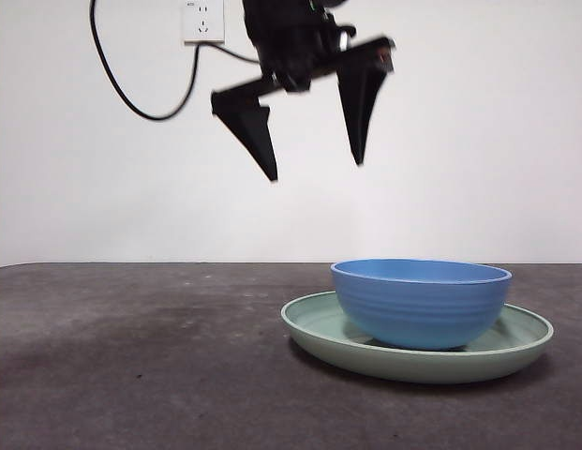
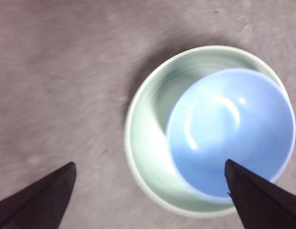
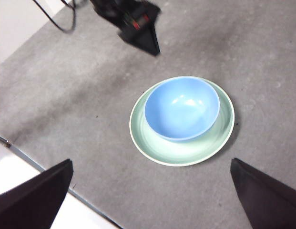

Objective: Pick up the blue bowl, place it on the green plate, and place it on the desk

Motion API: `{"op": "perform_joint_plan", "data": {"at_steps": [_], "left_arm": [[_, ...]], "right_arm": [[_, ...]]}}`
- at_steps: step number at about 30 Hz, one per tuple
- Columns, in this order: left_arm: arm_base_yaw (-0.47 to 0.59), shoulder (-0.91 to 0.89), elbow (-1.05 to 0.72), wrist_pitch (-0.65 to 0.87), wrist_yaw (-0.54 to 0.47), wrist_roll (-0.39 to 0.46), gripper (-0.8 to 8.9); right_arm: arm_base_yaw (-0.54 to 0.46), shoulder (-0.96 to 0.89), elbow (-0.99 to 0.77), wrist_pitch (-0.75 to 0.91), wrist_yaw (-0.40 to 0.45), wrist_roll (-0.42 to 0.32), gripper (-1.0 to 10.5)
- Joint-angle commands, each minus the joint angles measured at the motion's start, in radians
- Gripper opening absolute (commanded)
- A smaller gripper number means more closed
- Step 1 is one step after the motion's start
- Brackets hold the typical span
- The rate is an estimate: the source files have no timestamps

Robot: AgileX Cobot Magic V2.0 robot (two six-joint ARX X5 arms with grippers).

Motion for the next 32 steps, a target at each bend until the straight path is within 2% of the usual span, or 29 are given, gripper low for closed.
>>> {"op": "perform_joint_plan", "data": {"at_steps": [1,7,13,19,26,32], "left_arm": [[-0.012,0.015,0.076,-0.019,-0.004,0.049,5.05],[-0.034,-0.034,0.106,-0.066,-0.004,0.085,5.12],[-0.051,-0.128,0.105,-0.076,-0.004,0.097,6.37],[-0.061,-0.257,0.073,-0.080,-0.004,0.103,6.55],[-0.095,-0.463,-0.111,-0.080,-0.004,0.111,6.55],[-0.134,-0.658,-0.382,-0.049,-0.004,0.109,6.55]], "right_arm": [[0.006,0.002,0.018,-0.005,0.005,0.018,6.5],[0.006,0.002,0.018,-0.032,0.064,0.074,6.5],[0.006,0.002,0.017,-0.053,0.167,0.109,6.5],[0.005,0.032,0.017,-0.052,0.205,0.123,6.5],[0.005,0.080,0.017,-0.037,0.206,0.119,6.5],[0.005,0.101,0.017,-0.037,0.206,0.118,6.5]]}}
